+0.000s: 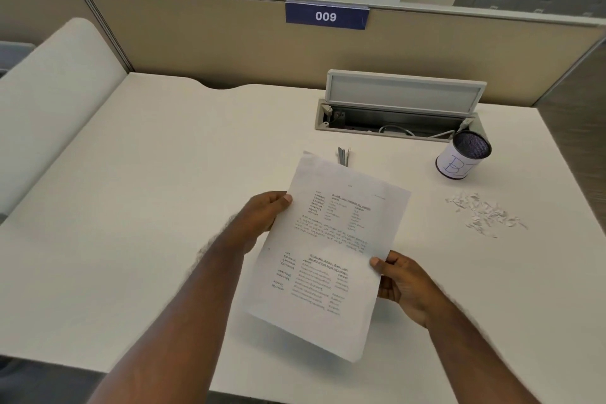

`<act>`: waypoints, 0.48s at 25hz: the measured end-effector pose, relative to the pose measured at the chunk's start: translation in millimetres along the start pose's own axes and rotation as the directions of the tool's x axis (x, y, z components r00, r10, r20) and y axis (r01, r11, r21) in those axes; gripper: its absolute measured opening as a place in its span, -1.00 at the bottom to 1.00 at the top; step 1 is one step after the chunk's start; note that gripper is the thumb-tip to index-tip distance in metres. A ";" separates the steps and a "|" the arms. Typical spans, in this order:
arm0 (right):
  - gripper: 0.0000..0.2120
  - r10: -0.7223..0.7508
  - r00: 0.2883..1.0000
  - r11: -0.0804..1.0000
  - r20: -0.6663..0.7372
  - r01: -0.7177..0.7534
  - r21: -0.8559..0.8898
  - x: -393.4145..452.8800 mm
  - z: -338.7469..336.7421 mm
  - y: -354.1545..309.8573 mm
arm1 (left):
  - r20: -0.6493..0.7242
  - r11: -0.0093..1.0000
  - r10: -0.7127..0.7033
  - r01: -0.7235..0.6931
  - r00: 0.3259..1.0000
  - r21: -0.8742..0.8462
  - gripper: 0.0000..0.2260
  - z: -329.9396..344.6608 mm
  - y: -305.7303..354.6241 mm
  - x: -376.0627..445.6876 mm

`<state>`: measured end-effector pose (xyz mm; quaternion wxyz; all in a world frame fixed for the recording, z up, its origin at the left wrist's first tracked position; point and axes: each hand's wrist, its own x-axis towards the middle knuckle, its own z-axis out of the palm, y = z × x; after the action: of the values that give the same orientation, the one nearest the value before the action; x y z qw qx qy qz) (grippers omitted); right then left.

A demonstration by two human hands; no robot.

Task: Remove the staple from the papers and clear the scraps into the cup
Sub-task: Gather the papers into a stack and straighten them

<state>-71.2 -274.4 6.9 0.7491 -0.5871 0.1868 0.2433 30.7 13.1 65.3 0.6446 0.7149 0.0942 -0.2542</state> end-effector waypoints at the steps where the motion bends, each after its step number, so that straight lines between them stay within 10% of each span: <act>1: -0.65 0.001 1.000 1.000 0.006 -0.001 0.007 0.2 1.5 4.8 | 0.009 1.000 -0.010 0.010 1.000 -0.016 -0.73 -0.6 -3.6 0.5; 12: -0.68 -0.059 0.989 0.946 -0.133 0.013 -0.323 23.7 -8.1 -27.1 | -0.147 0.994 -0.028 0.043 0.989 0.101 -0.82 -22.1 0.2 3.5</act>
<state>-36.0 -284.0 12.9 0.6328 -0.7202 0.1865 0.2147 39.1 33.8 64.7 0.5934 0.7622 0.1404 -0.2173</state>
